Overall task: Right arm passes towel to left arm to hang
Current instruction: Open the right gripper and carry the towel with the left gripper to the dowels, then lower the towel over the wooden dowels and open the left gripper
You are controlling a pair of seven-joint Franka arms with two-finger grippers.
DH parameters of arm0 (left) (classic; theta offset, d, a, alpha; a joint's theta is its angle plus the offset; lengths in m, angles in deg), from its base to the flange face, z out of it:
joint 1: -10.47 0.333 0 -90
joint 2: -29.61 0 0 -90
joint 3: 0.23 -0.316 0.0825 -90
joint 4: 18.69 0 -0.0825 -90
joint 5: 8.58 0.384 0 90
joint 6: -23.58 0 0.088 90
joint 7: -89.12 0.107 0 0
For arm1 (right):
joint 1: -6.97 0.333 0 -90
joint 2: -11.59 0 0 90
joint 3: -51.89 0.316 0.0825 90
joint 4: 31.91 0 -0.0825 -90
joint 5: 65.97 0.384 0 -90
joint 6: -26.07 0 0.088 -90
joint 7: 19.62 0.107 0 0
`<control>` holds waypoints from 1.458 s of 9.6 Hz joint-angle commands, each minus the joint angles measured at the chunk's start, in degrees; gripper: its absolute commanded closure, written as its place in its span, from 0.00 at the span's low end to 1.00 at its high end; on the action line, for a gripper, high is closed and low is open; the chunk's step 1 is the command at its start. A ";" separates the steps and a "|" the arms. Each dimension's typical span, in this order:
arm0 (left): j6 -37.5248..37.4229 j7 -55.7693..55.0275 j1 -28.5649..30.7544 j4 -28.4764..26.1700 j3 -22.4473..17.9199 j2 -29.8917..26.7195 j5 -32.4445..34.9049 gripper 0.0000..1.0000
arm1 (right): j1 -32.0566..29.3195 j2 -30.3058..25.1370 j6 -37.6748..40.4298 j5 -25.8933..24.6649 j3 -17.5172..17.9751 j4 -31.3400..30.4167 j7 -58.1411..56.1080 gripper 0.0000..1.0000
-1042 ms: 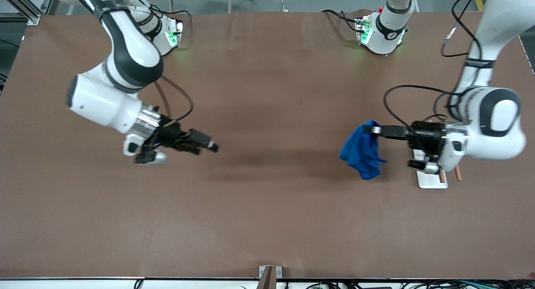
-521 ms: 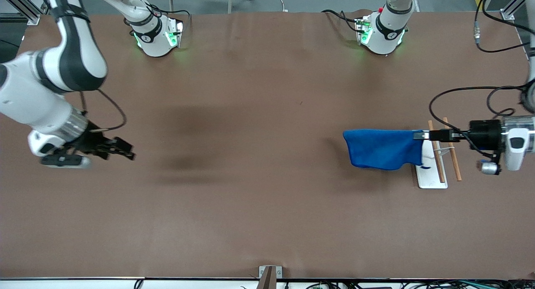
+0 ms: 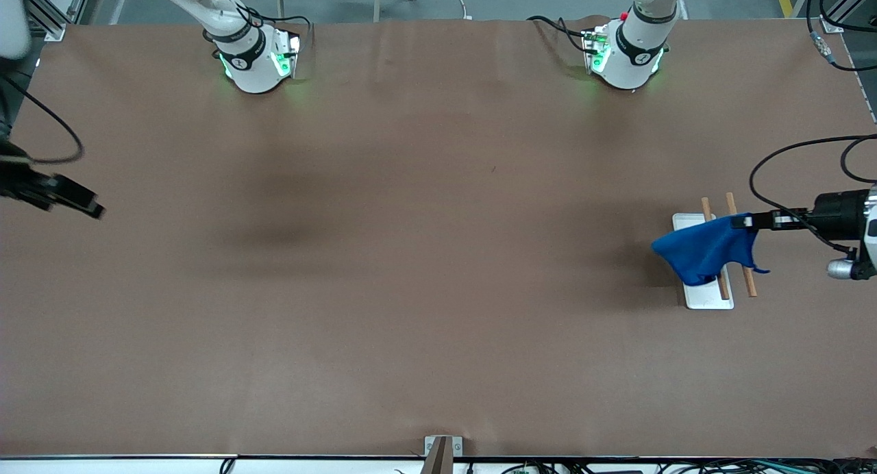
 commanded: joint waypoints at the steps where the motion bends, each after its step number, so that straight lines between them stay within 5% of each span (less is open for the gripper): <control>1: 1.12 3.70 1.88 -0.05 0.13 1.70 4.10 1.00 | -0.18 -2.35 8.06 -0.74 -1.30 5.27 0.54 0.00; 3: 1.12 8.70 3.13 0.48 0.13 2.05 9.71 1.00 | 0.25 -1.91 13.90 -1.17 -0.87 9.11 -0.08 0.00; 12: 8.32 25.60 14.73 1.71 0.13 10.40 15.09 1.00 | 0.26 -1.91 12.68 -4.35 -0.69 8.40 -3.25 0.00; 14: 10.25 25.60 14.82 1.71 0.04 12.07 15.36 0.83 | 0.25 -1.91 12.77 -4.17 -0.78 8.32 -1.84 0.00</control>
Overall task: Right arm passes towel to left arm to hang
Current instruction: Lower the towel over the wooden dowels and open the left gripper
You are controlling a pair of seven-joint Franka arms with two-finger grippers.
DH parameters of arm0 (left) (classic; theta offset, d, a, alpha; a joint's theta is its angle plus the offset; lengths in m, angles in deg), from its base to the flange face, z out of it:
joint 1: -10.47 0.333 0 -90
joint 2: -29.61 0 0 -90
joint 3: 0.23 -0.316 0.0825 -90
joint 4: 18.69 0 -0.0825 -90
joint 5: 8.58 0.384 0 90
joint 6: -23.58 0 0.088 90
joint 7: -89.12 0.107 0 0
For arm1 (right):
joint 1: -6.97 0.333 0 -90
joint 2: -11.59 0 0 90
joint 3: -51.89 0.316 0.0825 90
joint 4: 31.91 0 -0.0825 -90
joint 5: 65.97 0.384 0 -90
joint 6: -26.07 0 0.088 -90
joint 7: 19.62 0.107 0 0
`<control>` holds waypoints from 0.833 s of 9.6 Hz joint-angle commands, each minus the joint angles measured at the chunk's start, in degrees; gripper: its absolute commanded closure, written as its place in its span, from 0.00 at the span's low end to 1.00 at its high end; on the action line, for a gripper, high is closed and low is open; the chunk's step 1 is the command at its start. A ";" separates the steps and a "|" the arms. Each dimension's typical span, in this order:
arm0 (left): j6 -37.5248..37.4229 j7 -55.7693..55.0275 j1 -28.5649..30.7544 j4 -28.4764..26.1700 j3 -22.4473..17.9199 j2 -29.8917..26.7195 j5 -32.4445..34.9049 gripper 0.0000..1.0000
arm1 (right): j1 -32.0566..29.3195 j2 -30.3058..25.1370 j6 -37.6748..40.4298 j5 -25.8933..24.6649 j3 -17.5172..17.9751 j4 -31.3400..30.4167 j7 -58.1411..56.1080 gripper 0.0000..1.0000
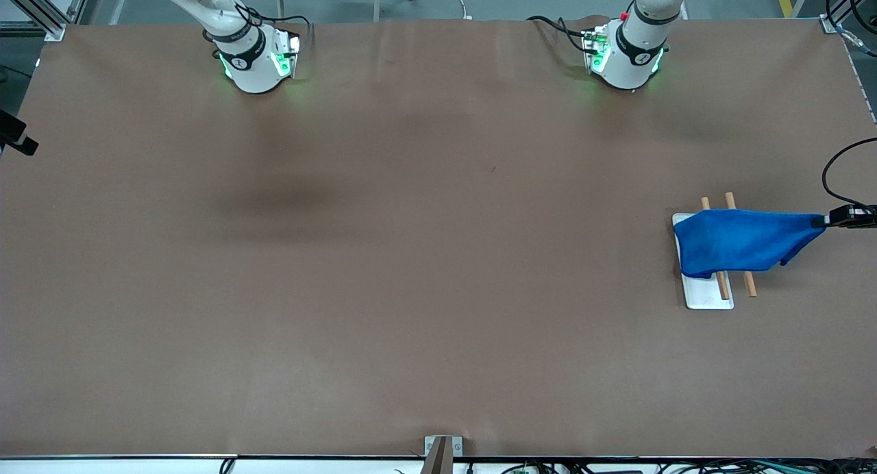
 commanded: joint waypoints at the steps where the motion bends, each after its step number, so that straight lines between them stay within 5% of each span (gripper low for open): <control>1: 3.19 0.82 0.27 0.37 0.19 3.41 1.82 0.54 | 0.12 -0.61 1.52 -0.67 0.33 -0.04 1.76 0.00; 2: 3.73 0.82 0.27 0.37 0.02 3.59 1.91 0.01 | -0.05 -0.61 1.70 -0.67 0.33 -0.04 1.59 0.00; 8: 1.62 -7.21 -1.66 5.21 2.64 -1.40 7.18 0.00 | -0.14 -0.61 1.70 -0.67 0.33 -0.22 1.68 0.00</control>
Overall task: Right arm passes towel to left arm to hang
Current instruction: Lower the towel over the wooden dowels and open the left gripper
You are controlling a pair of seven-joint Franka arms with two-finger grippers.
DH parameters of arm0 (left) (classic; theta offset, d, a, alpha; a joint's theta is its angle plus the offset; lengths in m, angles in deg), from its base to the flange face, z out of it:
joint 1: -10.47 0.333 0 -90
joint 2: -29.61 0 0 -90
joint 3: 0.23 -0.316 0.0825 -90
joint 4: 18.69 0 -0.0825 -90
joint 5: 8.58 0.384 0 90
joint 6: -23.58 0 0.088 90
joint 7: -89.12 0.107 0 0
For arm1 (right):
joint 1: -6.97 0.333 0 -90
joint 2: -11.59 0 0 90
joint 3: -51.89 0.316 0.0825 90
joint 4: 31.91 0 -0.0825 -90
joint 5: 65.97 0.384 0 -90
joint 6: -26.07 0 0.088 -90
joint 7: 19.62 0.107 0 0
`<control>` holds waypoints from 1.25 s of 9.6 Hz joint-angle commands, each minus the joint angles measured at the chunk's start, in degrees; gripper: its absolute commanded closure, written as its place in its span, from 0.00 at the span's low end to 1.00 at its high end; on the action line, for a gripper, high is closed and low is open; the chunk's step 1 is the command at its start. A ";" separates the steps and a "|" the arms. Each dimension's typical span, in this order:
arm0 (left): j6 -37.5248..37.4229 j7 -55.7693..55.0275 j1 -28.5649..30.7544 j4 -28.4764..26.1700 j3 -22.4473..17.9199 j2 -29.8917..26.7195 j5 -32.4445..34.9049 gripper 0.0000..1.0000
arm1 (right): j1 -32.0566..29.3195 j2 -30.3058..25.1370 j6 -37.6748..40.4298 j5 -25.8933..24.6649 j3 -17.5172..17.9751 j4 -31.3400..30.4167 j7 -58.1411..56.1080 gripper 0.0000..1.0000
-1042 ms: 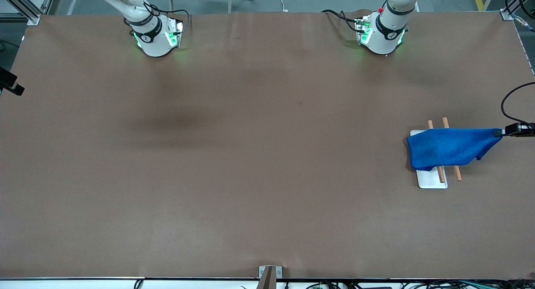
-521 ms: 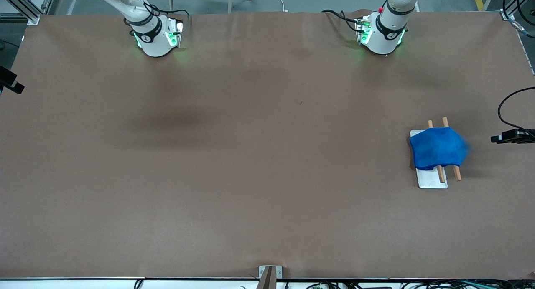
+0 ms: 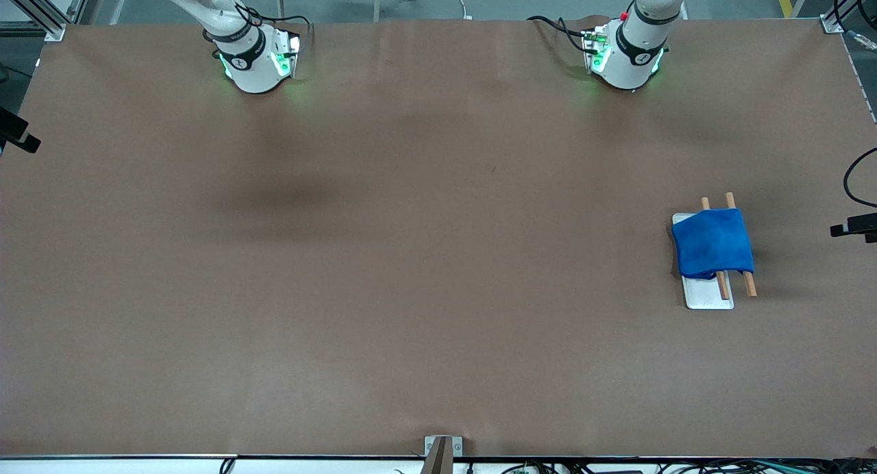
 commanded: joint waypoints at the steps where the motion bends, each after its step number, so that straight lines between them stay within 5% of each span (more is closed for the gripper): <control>1: -0.62 -10.13 -0.96 -0.92 3.38 -3.12 1.60 0.00 | -0.13 -0.62 0.42 -0.59 0.34 -0.22 0.90 0.00; 6: -1.50 -41.86 -4.64 -1.19 17.18 -9.19 4.57 0.00 | -0.04 -0.62 0.42 -0.59 0.34 -0.22 0.90 0.00; 9: -2.90 -49.65 -5.71 -1.27 25.35 -10.70 7.65 0.00 | -0.04 -0.62 0.42 -0.59 0.34 -0.14 0.90 0.00; 11: -3.52 -49.22 -11.03 -1.19 25.82 -13.06 13.37 0.00 | -0.04 -0.62 0.25 -0.59 0.34 -0.22 0.81 0.00; 12: -3.52 -48.61 -15.33 -1.71 20.94 -16.47 13.12 0.00 | -0.04 -0.53 -0.19 -0.50 0.34 -0.22 0.72 0.00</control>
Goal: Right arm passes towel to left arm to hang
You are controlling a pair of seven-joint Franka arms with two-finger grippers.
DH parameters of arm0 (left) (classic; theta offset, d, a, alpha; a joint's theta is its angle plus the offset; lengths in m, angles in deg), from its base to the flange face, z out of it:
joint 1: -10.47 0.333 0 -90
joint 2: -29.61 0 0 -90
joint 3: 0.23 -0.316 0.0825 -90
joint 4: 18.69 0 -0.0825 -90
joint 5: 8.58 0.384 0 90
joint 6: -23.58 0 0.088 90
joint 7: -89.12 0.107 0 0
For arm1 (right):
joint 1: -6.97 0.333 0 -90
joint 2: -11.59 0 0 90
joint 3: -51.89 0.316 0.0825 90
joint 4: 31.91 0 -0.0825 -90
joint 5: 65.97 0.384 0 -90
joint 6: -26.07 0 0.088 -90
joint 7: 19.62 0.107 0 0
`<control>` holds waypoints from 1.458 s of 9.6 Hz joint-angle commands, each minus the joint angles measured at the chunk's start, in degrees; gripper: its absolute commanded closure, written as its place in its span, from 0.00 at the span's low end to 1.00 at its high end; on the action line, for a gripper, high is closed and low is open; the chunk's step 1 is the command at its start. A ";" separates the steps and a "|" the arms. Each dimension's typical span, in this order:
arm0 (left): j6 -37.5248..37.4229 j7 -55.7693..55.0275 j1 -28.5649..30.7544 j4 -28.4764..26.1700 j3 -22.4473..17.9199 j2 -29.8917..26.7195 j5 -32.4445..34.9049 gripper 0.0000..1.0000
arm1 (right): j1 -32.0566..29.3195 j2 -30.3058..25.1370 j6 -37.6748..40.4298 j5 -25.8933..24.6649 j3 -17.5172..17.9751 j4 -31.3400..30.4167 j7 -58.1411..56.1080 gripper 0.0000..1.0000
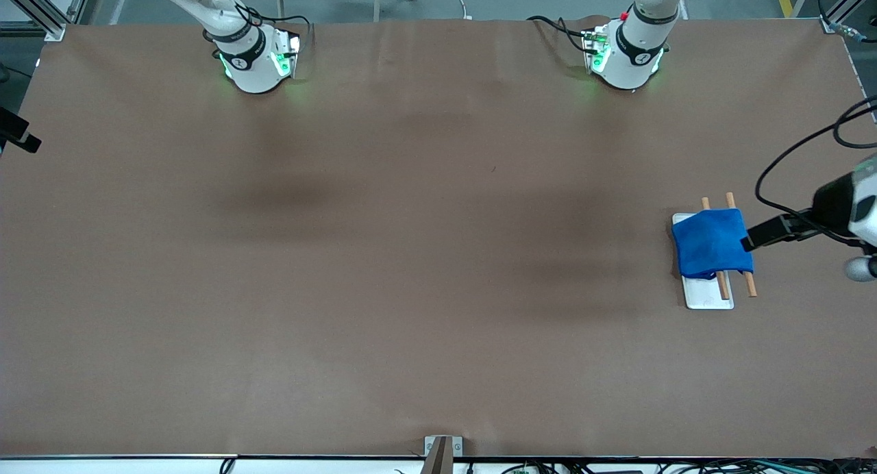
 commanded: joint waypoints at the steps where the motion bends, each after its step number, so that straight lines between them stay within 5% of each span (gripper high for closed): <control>1: -1.07 1.53 -10.89 -2.93 -11.64 -6.52 0.82 0.00 | -0.07 -0.53 -0.32 -0.32 0.38 -0.31 0.70 0.00; 4: -1.42 7.40 -22.60 -8.99 -26.78 -16.98 -6.03 0.00 | -0.16 -0.53 -0.24 -0.23 0.29 -0.31 0.70 0.00; 7: -3.79 11.54 -28.69 -14.79 -34.10 -24.55 -11.13 0.00 | -0.24 -0.53 -0.24 -0.32 0.29 -0.31 0.70 0.00; 10: -5.73 16.20 -29.33 -20.85 -34.57 -29.83 -11.40 0.00 | -0.24 -0.53 -0.24 -0.24 0.29 -0.31 0.70 0.00; 14: -8.18 15.43 -28.89 -19.39 -34.48 -27.92 -11.67 0.00 | -0.33 -0.53 -0.15 -0.23 0.29 -0.31 0.79 0.00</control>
